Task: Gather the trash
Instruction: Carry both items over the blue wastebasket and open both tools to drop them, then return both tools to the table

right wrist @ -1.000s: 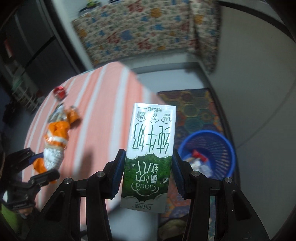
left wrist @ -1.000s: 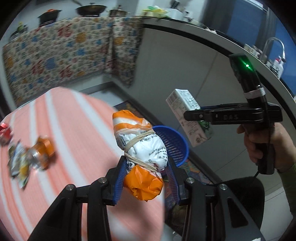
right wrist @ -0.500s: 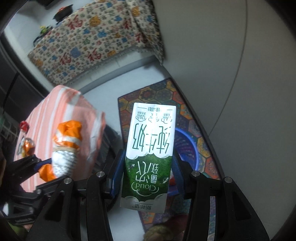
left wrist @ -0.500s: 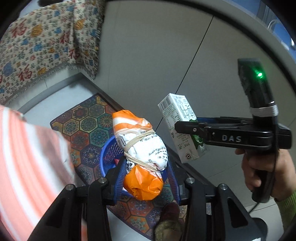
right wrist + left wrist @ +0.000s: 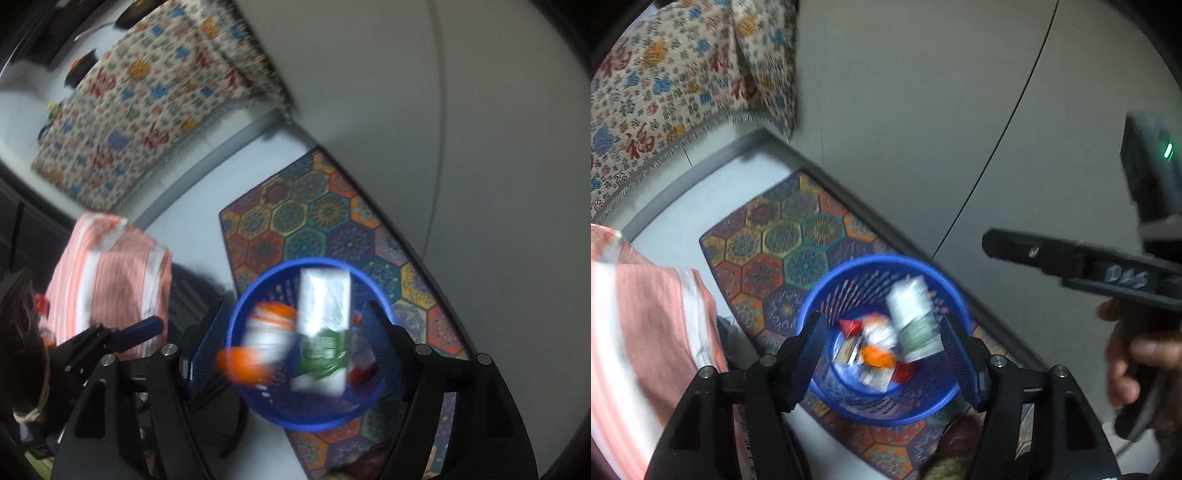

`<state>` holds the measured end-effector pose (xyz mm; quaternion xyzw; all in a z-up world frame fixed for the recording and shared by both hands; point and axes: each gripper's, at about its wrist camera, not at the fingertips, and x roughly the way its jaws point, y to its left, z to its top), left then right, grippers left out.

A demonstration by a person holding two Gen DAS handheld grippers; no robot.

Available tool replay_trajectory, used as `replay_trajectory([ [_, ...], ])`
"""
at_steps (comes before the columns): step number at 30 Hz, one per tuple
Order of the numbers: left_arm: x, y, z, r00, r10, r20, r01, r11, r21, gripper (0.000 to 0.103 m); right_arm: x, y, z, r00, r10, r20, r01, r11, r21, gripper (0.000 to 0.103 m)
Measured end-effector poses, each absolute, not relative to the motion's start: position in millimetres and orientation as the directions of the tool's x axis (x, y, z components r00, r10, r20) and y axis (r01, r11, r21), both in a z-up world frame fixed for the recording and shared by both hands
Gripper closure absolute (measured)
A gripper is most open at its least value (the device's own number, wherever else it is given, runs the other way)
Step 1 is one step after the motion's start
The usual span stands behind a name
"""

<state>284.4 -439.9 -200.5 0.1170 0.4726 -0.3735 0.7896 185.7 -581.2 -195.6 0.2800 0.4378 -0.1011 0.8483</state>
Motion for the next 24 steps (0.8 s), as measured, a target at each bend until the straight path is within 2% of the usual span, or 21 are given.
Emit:
replay_trajectory([
  [3,271,-416,-154,0.328,-0.535,-0.778,0.708,0.685,-0.173,0.038,178,-574,-171,0.628,0.02,-0.778,0.399,0.85,0.344,0.026],
  [7,248,-364,-79,0.389,-0.602,-0.697,0.727,0.666,-0.169,0.037,173,-546,-110,0.683,-0.037,-0.73,0.342,0.899,0.275,0.016],
  [9,228,-331,-51,0.428,-0.613,-0.664,0.726,0.671,-0.151,0.031,168,-521,-72,0.721,-0.044,-0.692,0.296,0.922,0.25,0.011],
  [10,216,-311,-42,0.453,-0.61,-0.65,0.718,0.682,-0.14,0.022,165,-508,-56,0.741,-0.04,-0.67,0.272,0.931,0.245,0.007],
  [11,203,-287,-39,0.471,-0.603,-0.643,0.706,0.695,-0.135,0.018,160,-491,-38,0.766,-0.033,-0.642,0.243,0.94,0.241,0.004],
  [14,174,-222,-62,0.488,-0.534,-0.691,0.649,0.751,-0.123,0.017,150,-441,-10,0.805,-0.002,-0.593,0.174,0.957,0.233,0.001],
  [16,161,-178,-91,0.506,-0.45,-0.736,0.578,0.81,-0.098,0.017,149,-399,-15,0.804,0.028,-0.594,0.134,0.965,0.226,0.001],
  [19,147,-109,-130,0.537,-0.313,-0.784,0.45,0.892,-0.048,0.017,154,-326,-52,0.763,0.084,-0.641,0.078,0.973,0.219,0.001],
  [24,146,-8,-149,0.594,-0.152,-0.79,0.296,0.954,0.038,0.017,160,-196,-127,0.65,0.188,-0.736,-0.079,0.98,0.18,0.001],
])
